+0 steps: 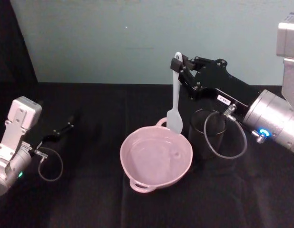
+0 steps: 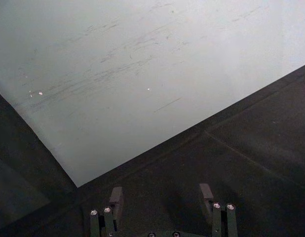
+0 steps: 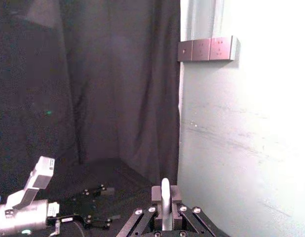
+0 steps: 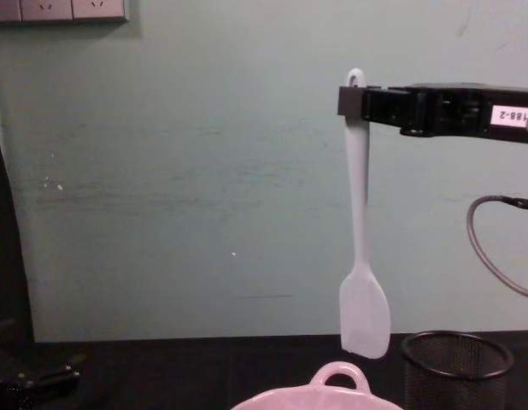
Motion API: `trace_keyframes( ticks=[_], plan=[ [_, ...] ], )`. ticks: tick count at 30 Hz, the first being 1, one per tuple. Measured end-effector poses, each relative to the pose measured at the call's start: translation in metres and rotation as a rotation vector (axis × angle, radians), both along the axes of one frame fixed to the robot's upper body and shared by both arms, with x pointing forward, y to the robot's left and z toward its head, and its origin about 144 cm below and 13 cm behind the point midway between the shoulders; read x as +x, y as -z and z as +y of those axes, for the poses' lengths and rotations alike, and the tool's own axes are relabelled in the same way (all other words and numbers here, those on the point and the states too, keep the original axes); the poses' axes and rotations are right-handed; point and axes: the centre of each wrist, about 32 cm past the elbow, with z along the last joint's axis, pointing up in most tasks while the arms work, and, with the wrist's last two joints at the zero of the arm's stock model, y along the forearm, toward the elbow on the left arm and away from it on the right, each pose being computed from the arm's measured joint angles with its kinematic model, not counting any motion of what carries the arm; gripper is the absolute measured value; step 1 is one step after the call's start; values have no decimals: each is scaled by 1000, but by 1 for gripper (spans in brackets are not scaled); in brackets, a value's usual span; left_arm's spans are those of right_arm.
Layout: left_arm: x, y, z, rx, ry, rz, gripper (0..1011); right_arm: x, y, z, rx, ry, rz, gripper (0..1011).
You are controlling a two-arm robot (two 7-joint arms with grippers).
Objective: Use the one hand to pick up the spoon and stir the clear water in the bowl.
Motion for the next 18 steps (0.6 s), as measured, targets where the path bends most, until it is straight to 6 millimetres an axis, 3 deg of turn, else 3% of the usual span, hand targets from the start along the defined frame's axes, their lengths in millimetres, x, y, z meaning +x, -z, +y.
trace_keyframes(
  ticks=[18],
  plan=[
    [0,0,0,0,0,0,1005,2,6,-31,13,124,3,110]
  ],
)
